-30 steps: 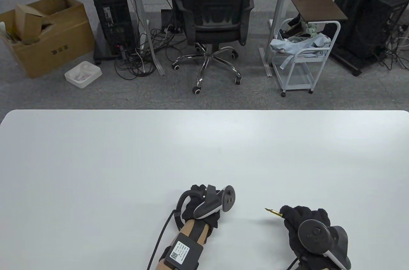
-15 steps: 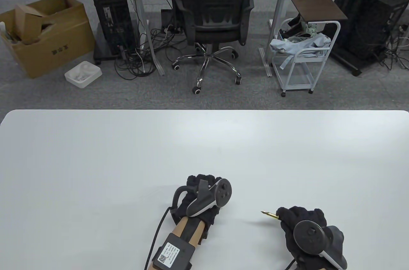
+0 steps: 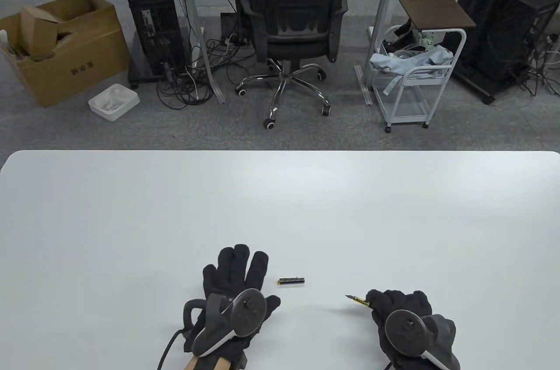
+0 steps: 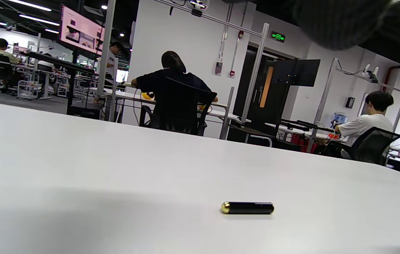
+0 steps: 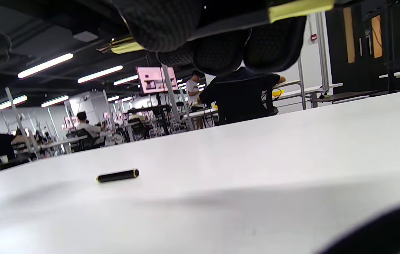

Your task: Remove fountain pen cap from fountain pen with left hand

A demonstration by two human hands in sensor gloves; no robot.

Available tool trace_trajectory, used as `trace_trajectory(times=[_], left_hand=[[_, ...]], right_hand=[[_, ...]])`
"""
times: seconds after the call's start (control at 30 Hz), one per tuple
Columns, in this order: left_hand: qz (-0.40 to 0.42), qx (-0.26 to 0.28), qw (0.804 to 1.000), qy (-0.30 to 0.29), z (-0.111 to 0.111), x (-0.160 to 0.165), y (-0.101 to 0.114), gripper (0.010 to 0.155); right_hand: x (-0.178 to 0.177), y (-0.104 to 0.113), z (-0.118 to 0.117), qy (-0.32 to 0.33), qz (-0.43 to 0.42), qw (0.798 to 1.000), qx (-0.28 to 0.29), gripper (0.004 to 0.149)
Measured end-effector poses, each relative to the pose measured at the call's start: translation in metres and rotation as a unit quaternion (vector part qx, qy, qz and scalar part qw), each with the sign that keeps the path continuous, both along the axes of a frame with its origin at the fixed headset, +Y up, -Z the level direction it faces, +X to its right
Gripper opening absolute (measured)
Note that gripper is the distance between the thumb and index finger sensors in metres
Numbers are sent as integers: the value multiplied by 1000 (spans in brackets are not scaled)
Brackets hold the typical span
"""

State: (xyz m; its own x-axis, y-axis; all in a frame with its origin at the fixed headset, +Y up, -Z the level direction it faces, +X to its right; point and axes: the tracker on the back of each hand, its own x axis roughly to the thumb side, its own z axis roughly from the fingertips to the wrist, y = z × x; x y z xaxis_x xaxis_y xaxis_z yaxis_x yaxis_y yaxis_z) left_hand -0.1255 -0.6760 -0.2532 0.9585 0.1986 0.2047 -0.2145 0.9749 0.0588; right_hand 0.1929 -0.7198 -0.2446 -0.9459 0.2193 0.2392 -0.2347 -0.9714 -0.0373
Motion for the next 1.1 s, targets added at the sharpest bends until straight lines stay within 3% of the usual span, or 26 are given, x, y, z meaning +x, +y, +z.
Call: trace_trajectory(times=[0.13,0.2,0.43,0.53,0.67,0.9,1.1], left_hand=[[-77,8,997,19,-9,-14,-28,85],[-109,-46,993,29,-14,-16,-35,87],[-47,-52,997,17,-16,-20,-34,86],[-32,-58,998,17,-15,-23,-33,86],[-16,-53,998,17,-13,-28,-30,86],[-1,-67,998,13,-15,-31,-32,86],[24,-50,998,-8,-16,-26,-32,83]], right_hand=[[-10,-10,0,-2,63,998,-19,48],[-13,-12,-1,-8,82,996,-24,48],[-26,16,-1,15,66,997,26,48],[-40,33,-13,48,66,997,18,47],[-55,39,-38,49,89,995,14,47],[-60,-2,-98,19,132,990,-50,47],[-61,-43,-118,23,153,984,-93,47]])
